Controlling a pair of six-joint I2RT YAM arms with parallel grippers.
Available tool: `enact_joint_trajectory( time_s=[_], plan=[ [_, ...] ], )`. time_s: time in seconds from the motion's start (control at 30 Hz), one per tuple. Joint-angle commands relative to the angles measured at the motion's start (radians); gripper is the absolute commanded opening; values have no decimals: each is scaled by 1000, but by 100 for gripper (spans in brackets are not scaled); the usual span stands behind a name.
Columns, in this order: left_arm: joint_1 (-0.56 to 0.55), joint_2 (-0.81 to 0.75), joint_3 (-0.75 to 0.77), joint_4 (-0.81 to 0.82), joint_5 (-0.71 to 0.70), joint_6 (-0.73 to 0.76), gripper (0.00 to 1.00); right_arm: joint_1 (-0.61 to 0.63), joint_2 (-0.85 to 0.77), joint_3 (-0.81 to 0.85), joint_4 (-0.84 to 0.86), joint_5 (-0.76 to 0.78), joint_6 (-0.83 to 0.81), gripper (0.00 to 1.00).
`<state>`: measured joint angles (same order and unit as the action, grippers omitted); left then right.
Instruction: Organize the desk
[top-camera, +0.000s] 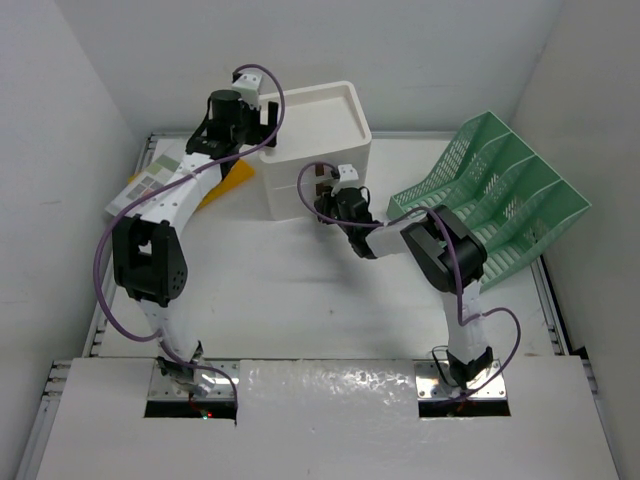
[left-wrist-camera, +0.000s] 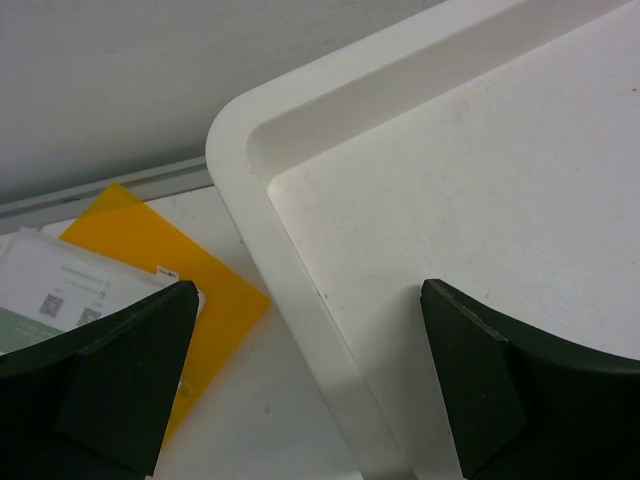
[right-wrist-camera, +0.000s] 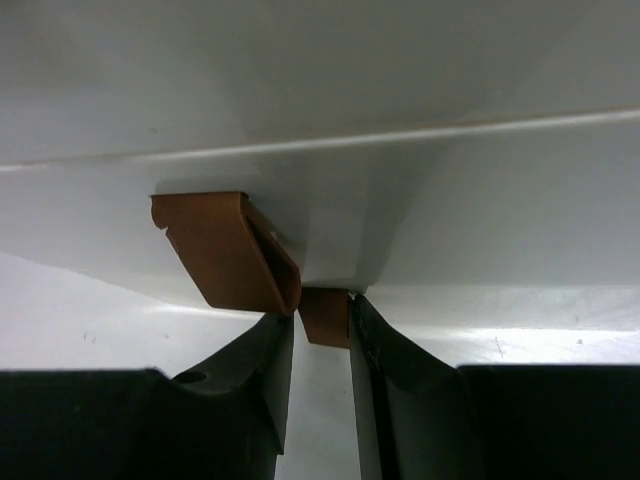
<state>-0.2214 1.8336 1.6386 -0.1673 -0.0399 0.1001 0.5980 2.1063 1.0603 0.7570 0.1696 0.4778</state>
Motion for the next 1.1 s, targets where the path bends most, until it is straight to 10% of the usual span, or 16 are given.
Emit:
enact_joint_trajectory(
  time_s=[0.0,0.23,0.6,0.73,1.07],
  plan=[
    [11,29,-33,-66,14,26,92,-4,17,55,163,59,24,27],
    [31,10,-23,-86,35,24,94,-4,-31,-20,237,57,30,28],
    [212,-204,136,-210,35,91,100,13,-368,-272,32,-148,-15,57],
    [310,-371,-147,-388,-92,522,99,57,-480,-341,-74,-166,-75,59],
    [335,-401,-680,-180,-342,644,96,124,-499,-275,-223,-213,-146,59]
  ],
)
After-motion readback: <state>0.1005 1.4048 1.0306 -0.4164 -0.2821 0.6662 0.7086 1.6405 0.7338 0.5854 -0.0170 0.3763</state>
